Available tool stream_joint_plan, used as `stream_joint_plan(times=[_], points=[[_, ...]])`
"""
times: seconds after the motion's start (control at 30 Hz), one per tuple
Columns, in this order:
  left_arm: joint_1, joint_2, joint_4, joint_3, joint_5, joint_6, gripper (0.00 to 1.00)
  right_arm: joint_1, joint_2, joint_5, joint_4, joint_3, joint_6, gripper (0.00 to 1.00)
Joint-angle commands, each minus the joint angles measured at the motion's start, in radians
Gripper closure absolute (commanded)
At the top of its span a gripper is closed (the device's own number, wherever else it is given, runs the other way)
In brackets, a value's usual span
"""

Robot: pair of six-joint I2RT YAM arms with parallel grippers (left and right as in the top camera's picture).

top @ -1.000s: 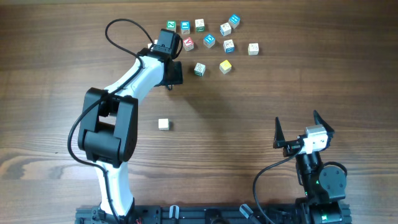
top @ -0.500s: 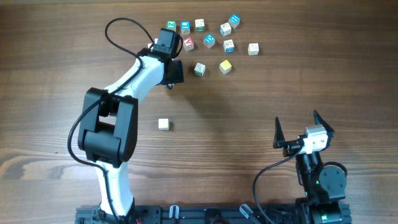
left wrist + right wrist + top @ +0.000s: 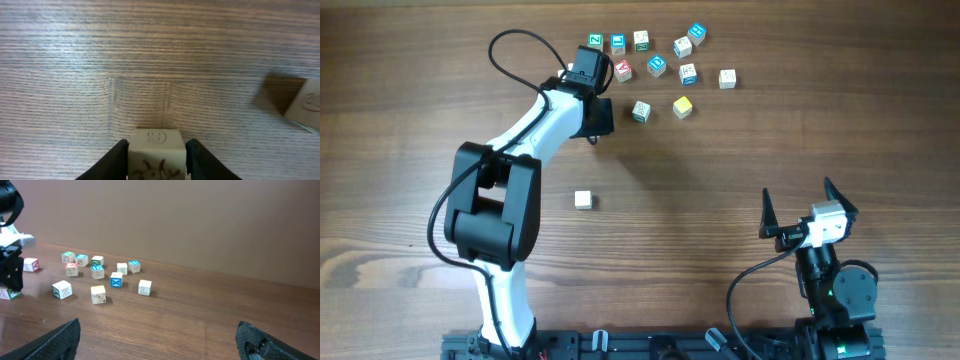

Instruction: Form a horizontal line

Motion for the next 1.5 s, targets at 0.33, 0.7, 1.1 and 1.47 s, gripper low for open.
stream_joint_plan(times=[0.33, 0.7, 1.1, 1.47], points=[[0.007, -0.113, -0.089, -0.004, 0.009, -0.006, 0.49, -0.004, 0.000, -0.013, 0.002, -0.001, -0.005, 0.00], [0.007, -0.034, -0.031, -0.004, 0.009, -0.006, 0.57, -0.004, 0.000, -0.013, 0.002, -0.001, -0.005, 0.00], [0.007, -0.032, 0.015, -0.053, 0.009, -0.006, 0.60, -0.004, 0.000, -0.013, 0.002, -0.001, -0.005, 0.00], [0.007, -0.032, 0.020, -0.058, 0.009, -0.006, 0.62, -0.004, 0.000, -0.013, 0.002, -0.001, -0.005, 0.00]])
